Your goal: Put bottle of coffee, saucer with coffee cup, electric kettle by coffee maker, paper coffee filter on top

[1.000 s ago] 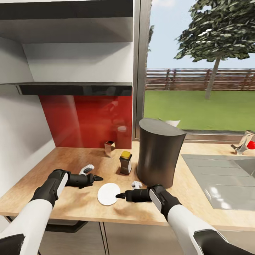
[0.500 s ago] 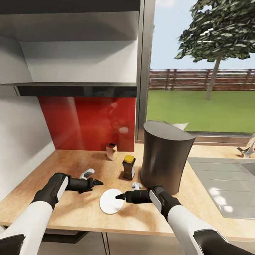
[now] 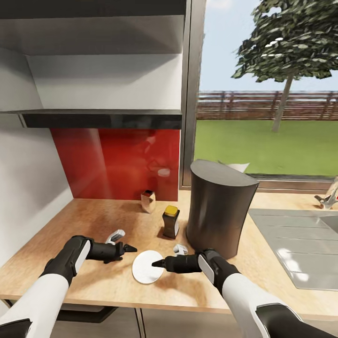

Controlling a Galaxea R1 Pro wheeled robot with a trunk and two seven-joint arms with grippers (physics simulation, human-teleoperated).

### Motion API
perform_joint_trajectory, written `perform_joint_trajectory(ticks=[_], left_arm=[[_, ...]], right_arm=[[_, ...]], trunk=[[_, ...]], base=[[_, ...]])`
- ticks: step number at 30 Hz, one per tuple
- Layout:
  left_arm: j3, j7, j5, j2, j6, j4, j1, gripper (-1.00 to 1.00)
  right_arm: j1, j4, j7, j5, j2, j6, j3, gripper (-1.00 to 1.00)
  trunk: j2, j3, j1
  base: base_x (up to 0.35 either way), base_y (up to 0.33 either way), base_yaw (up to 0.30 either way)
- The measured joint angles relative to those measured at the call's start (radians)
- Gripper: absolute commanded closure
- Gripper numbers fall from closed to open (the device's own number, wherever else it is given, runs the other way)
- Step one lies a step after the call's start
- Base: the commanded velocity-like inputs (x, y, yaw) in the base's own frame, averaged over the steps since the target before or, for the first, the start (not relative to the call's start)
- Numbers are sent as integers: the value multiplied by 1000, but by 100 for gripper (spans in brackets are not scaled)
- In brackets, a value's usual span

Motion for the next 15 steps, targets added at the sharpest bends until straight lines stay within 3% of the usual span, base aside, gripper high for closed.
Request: perform_joint_trajectory(ticks=[15], left_arm=[[4, -2, 6, -2, 2, -4, 2, -100]], right_arm=[[0, 19, -2, 6, 0, 2, 3, -100]], trunk=[[0, 0, 0]], base=[[0, 0, 0]])
